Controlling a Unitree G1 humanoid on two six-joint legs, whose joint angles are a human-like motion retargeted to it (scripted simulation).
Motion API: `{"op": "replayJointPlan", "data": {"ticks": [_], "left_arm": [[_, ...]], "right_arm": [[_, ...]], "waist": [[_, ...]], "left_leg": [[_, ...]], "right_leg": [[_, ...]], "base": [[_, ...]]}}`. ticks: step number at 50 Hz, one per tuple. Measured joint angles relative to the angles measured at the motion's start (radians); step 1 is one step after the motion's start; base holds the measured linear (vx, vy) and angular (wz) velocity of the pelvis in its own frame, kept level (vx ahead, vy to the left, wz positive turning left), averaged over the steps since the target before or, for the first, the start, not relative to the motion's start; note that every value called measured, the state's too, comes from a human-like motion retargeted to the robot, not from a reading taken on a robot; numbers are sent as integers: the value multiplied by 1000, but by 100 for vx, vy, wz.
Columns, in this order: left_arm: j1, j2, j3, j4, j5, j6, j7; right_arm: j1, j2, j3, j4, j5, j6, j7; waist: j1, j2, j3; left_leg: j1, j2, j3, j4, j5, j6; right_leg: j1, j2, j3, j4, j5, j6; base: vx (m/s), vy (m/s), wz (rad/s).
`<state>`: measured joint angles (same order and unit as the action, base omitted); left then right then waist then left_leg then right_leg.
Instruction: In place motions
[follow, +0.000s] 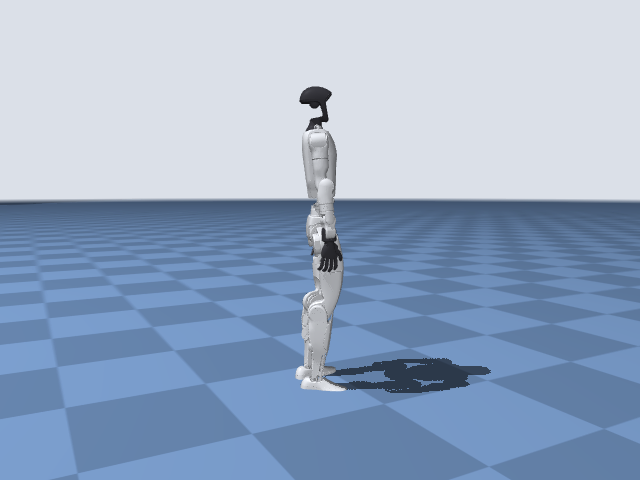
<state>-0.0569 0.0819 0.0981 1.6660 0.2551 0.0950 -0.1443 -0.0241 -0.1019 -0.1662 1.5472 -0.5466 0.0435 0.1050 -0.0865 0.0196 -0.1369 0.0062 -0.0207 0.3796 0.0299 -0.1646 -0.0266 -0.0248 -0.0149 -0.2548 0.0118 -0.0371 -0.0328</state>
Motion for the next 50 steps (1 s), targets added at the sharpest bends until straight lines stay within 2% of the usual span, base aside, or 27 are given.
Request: {"op": "replayJointPlan", "data": {"ticks": [10,20,25,31,38,50], "left_arm": [[-5,-2,-9,2,15,3,-10],[-6,-20,-18,11,15,1,-3],[-2,-24,-26,9,15,-12,44],[2,-20,-17,18,14,-12,10],[8,-16,-11,25,-14,-32,58],[1,-9,-21,26,-10,-26,32]], "right_arm": [[-5,-1,21,-6,-46,8,13],[-3,-18,4,15,-117,116,42],[2,-19,1,19,-126,124,47],[3,-14,5,17,-129,129,47],[-5,-9,20,6,-147,129,51],[-23,-8,27,12,-140,124,67]], "waist": [[1,-5,-8],[7,-7,-17],[12,-7,-17],[18,-5,-20],[17,-2,-24],[7,-3,-29]], "left_leg": [[-8,8,-16,2,-5,-9],[-20,7,-42,7,-8,-12],[-24,5,-52,9,-10,-13],[-26,5,-56,10,-13,-14],[-28,4,-55,11,-18,-14],[-32,2,-54,13,-25,-11]], "right_leg": [[6,7,-20,-6,-1,-8],[17,7,-49,-11,-5,-11],[22,6,-60,-13,-6,-13],[24,5,-66,-15,-3,-14],[23,3,-66,-14,2,-14],[19,-4,-67,-9,9,-12]], "base": [[0,0,0],[0,0,0],[0,0,0],[0,0,0],[0,0,0],[0,0,0]]}}
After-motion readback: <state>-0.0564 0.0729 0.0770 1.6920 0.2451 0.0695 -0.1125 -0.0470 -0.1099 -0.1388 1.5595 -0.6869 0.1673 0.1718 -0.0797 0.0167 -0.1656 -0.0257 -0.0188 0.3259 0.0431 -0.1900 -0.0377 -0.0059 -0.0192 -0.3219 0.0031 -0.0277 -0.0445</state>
